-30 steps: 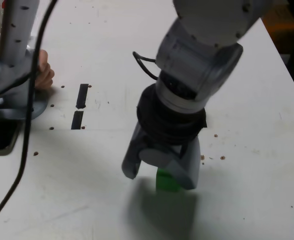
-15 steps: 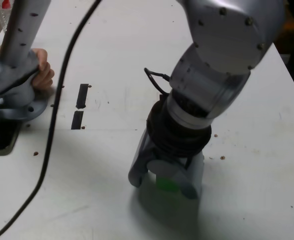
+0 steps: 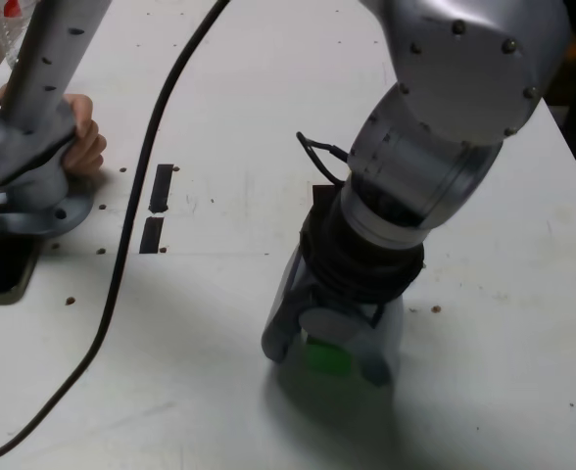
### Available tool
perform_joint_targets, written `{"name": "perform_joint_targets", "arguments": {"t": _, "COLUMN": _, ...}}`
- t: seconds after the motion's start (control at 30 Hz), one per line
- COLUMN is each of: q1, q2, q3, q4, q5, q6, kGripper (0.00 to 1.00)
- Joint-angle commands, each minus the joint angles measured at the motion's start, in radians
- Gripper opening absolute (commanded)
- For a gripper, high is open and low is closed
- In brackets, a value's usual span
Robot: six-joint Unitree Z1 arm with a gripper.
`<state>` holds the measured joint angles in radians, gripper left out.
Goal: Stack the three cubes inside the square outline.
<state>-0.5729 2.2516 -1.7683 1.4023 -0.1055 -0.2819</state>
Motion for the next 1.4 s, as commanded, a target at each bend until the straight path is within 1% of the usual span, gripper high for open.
{"name": "perform_joint_targets", "arguments": {"t": 0.0, "q1": 0.002, "q2": 0.001, "q3": 0.004, "q4": 0.002, "q5": 0.005, "q6": 0.002, "kGripper": 0.62}}
{"name": "perform_joint_targets", "arguments": {"t": 0.1, "q1": 0.002, "q2": -0.003, "q3": 0.006, "q4": 0.003, "q5": 0.010, "q6": 0.003, "kGripper": 0.48}}
{"name": "perform_joint_targets", "arguments": {"t": 0.23, "q1": 0.002, "q2": -0.007, "q3": 0.003, "q4": 0.002, "q5": 0.009, "q6": 0.008, "kGripper": 0.34}}
{"name": "perform_joint_targets", "arguments": {"t": 0.3, "q1": 0.002, "q2": -0.009, "q3": 0.000, "q4": 0.001, "q5": 0.008, "q6": 0.013, "kGripper": 0.29}}
{"name": "perform_joint_targets", "arguments": {"t": 0.37, "q1": 0.002, "q2": -0.010, "q3": -0.002, "q4": 0.000, "q5": 0.004, "q6": 0.020, "kGripper": 0.25}}
{"name": "perform_joint_targets", "arguments": {"t": 0.53, "q1": 0.000, "q2": -0.018, "q3": -0.003, "q4": 0.001, "q5": -0.004, "q6": 0.028, "kGripper": 0.22}}
{"name": "perform_joint_targets", "arguments": {"t": 0.73, "q1": -0.012, "q2": -0.047, "q3": -0.002, "q4": 0.025, "q5": 0.009, "q6": 0.016, "kGripper": 0.21}}
{"name": "perform_joint_targets", "arguments": {"t": 1.0, "q1": -0.028, "q2": -0.147, "q3": -0.003, "q4": 0.128, "q5": 0.046, "q6": -0.028, "kGripper": 0.21}}
{"name": "perform_joint_targets", "arguments": {"t": 1.23, "q1": -0.022, "q2": -0.194, "q3": -0.011, "q4": 0.170, "q5": 0.072, "q6": -0.030, "kGripper": 0.21}}
{"name": "perform_joint_targets", "arguments": {"t": 1.37, "q1": -0.002, "q2": -0.217, "q3": -0.029, "q4": 0.198, "q5": 0.094, "q6": -0.020, "kGripper": 0.21}}
